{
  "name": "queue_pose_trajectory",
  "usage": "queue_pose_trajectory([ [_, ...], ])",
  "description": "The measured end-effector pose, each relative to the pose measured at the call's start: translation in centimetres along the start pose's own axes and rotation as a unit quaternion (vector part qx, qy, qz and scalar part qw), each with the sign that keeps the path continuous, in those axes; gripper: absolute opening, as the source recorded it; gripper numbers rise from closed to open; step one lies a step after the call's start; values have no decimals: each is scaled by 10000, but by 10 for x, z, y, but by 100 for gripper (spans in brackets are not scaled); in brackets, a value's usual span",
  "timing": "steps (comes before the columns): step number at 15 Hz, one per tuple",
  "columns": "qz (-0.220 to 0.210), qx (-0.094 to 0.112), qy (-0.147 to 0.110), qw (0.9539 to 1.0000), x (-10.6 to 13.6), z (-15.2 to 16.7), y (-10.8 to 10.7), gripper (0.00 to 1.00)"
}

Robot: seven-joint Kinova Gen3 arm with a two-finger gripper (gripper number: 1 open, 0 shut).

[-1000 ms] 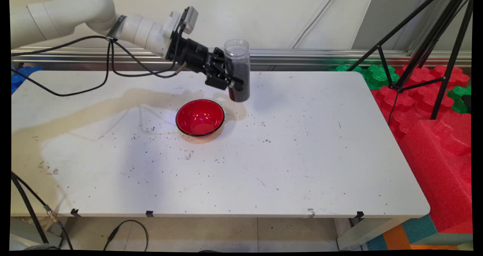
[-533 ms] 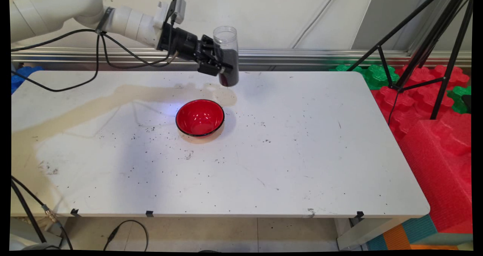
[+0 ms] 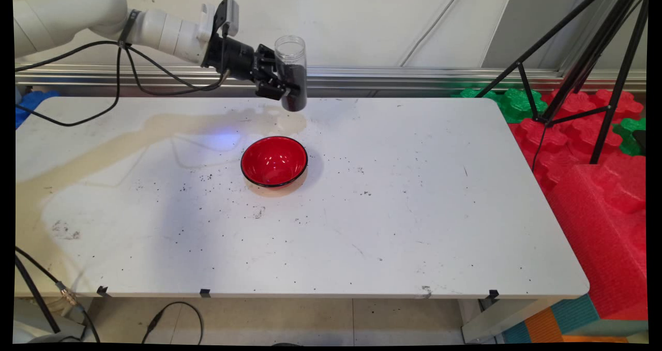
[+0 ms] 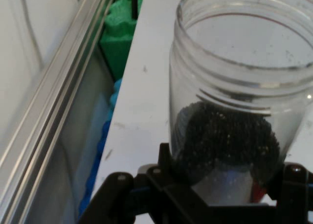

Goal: Pour the black seasoning powder in the red bowl

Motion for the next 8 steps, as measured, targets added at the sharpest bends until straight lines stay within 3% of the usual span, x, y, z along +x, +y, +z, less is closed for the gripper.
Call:
queue_pose_trajectory([
  [8,259,268,-214,9991,-24,-11,-9,0],
])
